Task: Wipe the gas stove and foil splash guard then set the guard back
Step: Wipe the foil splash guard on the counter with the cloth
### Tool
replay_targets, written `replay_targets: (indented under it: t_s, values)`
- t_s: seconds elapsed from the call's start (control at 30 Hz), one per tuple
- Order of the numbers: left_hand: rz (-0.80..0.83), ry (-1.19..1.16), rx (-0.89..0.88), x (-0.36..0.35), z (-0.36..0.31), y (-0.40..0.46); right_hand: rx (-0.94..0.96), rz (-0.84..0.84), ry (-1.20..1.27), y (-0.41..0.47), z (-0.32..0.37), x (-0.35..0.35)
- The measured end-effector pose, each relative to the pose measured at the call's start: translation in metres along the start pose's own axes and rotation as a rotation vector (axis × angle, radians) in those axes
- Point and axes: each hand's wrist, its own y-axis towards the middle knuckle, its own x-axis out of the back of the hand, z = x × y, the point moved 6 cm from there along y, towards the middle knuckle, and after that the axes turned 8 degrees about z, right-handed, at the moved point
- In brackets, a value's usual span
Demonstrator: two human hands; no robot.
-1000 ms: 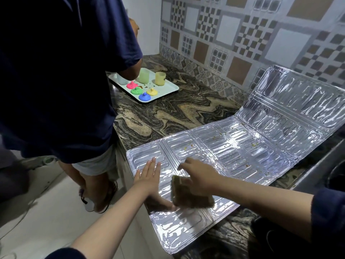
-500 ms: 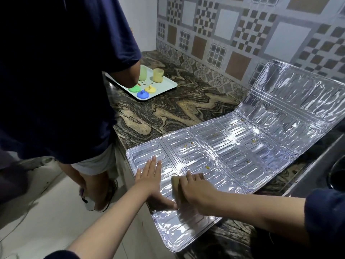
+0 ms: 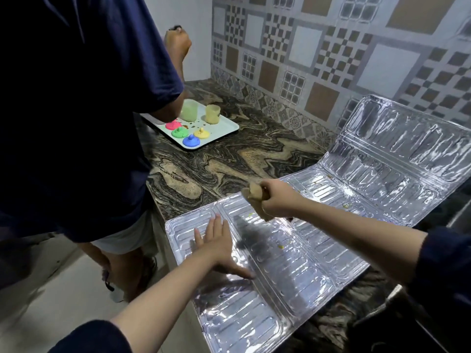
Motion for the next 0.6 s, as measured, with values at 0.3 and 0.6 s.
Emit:
replay_targets:
  t_s: [0.3,0.6]
  values:
    - [-0.011,0.023,-0.014,-0.017,0.008,0.015,0.237,0.262,-0.975,0.063,-0.002,-0.085]
    - [-0.103,0.087,0.006,-0.014,0.009,0.011,0.309,0.308,-0.948,0.034,0.001,-0.078]
